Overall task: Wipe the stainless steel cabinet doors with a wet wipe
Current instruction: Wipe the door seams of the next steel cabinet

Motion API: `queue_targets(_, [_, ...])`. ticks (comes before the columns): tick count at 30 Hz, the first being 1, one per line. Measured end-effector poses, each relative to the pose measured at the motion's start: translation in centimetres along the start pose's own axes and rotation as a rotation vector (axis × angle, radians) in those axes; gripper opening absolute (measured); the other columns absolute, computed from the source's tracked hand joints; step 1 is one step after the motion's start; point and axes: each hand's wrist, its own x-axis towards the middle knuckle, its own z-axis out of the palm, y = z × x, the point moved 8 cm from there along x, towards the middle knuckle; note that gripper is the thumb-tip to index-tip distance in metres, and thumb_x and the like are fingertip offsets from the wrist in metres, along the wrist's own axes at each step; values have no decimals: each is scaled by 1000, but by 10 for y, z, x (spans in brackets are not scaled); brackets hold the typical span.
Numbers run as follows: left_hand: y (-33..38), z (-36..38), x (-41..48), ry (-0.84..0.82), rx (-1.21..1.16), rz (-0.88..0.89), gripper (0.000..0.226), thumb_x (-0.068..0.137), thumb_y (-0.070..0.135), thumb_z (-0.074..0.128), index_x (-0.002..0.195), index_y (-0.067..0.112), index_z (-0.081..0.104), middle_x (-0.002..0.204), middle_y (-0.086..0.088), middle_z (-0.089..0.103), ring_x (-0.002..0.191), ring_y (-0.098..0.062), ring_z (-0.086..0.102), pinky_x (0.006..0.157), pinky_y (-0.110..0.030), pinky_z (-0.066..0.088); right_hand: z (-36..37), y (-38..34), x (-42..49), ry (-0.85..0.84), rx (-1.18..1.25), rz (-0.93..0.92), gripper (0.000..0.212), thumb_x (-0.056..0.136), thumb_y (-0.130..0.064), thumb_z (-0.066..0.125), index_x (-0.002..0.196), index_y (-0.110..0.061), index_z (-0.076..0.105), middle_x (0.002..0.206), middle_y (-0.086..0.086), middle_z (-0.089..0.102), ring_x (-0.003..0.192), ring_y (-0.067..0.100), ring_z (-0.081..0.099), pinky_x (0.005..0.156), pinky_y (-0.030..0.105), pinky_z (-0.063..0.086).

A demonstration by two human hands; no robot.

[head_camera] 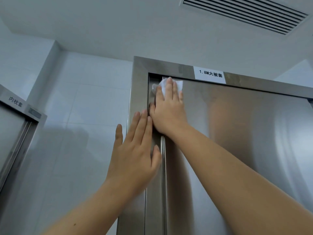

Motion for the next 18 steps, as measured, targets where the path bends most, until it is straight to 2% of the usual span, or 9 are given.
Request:
queue_targets(5, [0, 0, -2, 18, 22, 20, 62, 83, 29, 30, 132, -3, 47, 143, -16, 38, 132, -34, 35, 99, -61, 28, -3, 2, 12, -9, 33, 2, 60, 98, -29, 29, 150, -8, 5, 154, 21, -14, 143, 30, -11, 114, 38, -8])
queue_targets(11, [-1, 0, -2, 12, 5, -3, 63, 83, 30, 29, 135, -2, 44, 144, -14, 37, 133, -32, 33, 102, -58, 25, 7, 0, -21, -14, -8, -91, 61, 98, -31, 29, 150, -8, 5, 153, 23, -14, 142, 32, -12, 113, 35, -7])
queue_targets(18, [0, 1, -2, 7, 22, 2, 63, 83, 30, 28, 134, -3, 45, 145, -16, 36, 133, -33, 32, 101, -59, 25, 0, 2, 14, -45, -6, -20, 61, 100, -31, 27, 149, -5, 2, 153, 23, -16, 142, 33, -13, 115, 37, -6])
